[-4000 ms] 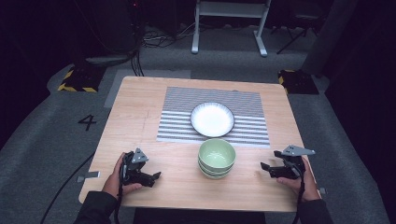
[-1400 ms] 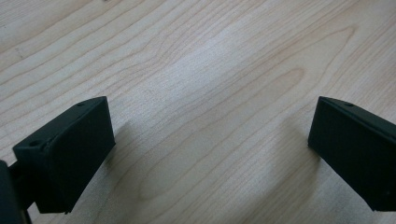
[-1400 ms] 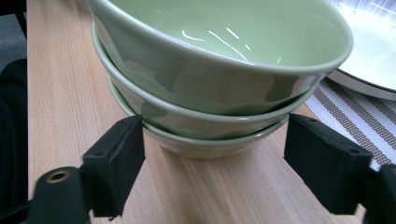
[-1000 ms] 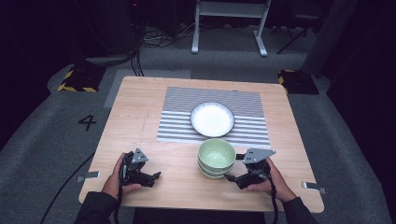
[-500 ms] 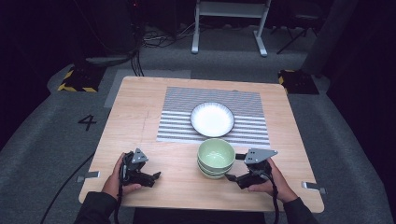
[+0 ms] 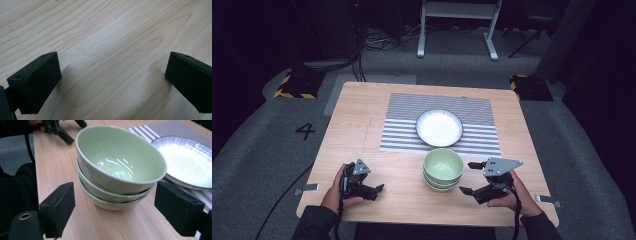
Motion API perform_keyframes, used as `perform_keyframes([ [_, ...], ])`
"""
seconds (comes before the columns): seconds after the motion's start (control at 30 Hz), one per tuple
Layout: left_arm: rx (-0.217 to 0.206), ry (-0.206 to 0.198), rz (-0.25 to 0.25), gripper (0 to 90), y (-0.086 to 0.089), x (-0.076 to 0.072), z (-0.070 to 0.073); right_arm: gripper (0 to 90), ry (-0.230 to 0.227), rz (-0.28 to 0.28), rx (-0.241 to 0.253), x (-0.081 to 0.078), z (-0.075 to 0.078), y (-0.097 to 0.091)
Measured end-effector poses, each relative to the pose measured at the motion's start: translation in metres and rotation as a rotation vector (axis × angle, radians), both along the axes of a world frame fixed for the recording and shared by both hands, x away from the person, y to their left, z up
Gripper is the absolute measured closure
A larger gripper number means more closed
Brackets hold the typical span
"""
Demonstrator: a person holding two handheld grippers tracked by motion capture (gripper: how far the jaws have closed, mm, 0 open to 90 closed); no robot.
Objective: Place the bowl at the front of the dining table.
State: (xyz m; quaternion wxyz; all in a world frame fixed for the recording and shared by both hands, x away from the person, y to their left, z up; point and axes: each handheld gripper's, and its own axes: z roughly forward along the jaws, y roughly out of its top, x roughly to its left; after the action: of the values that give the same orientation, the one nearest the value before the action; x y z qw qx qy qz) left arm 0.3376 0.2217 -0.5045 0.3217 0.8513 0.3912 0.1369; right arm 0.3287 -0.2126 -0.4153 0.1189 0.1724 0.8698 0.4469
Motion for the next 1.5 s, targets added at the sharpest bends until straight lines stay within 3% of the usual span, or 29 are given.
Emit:
perform_keyframes([
  [0.37,-0.001,0.0,0.003,0.4,0.0,0.0,0.0,17.0,-0.043,0.027,-0.008,0.0,0.023,0.009],
  [0.57,-0.001,0.002,0.004,0.4,0.0,0.0,0.0,18.0,-0.037,0.09,-0.017,0.002,0.027,0.022],
  [1.03,-0.001,0.001,0.004,0.4,0.0,0.0,0.0,22.5,0.037,0.19,-0.061,0.01,0.016,0.044],
  [1.4,-0.001,0.002,0.004,0.4,0.0,0.0,0.0,39.4,0.093,0.306,-0.159,0.015,0.004,0.061],
  [1.5,-0.001,0.001,0.004,0.4,0.0,0.0,0.0,43.9,0.123,0.327,-0.164,0.017,0.002,0.064],
])
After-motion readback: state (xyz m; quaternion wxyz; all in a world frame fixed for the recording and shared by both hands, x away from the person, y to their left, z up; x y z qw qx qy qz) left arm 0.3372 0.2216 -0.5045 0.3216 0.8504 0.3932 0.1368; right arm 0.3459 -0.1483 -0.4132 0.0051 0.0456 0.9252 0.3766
